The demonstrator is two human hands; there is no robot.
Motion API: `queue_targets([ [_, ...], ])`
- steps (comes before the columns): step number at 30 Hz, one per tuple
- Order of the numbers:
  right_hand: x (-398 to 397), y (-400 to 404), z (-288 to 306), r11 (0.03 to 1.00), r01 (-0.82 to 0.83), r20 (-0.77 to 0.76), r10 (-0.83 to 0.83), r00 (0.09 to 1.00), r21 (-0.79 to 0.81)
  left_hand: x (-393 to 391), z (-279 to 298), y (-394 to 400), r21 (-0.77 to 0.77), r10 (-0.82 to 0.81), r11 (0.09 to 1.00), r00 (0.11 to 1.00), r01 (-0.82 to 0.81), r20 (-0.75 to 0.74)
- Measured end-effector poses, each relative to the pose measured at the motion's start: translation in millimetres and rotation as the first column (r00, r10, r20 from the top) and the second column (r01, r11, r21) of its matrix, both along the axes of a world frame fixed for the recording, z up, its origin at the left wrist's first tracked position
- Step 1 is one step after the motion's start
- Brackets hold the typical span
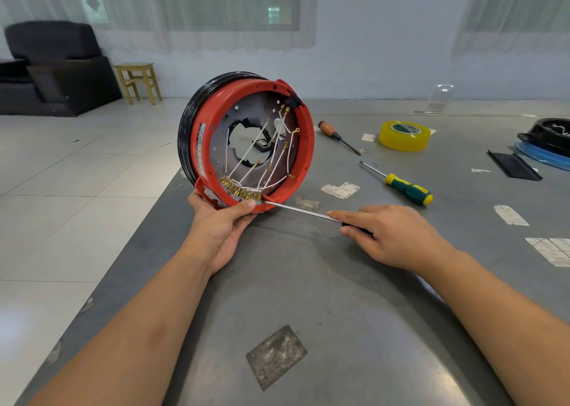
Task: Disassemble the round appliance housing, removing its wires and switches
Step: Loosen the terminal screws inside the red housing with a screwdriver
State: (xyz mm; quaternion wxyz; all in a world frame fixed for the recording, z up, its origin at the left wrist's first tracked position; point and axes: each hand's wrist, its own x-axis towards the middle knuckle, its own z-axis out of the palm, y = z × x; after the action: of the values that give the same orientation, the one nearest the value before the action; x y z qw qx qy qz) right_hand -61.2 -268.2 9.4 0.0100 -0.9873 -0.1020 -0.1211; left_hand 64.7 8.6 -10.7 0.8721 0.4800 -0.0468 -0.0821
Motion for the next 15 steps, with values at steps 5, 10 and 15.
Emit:
queue_targets([
  [5,-0.5,0.5,1.9,1.0,0.002,0.0,-0.002,1.0,-0.029,0.4,-1.4,0.2,0.012,-0.002,1.0,1.0,0.002,0.014],
  [10,-2.0,1.0,4.4,0.991,0.017,0.051,-0.01,0.999,-0.132,-0.4,-1.9,-2.2,0.079,0.013,0.997,0.999,-0.017,0.053],
  [15,-3.6,7.9,2.7,0.995,0.024,0.043,-0.019,0.999,-0.1,-0.3,-1.8,-1.3,0.096,0.028,0.995,0.998,-0.033,0.049],
])
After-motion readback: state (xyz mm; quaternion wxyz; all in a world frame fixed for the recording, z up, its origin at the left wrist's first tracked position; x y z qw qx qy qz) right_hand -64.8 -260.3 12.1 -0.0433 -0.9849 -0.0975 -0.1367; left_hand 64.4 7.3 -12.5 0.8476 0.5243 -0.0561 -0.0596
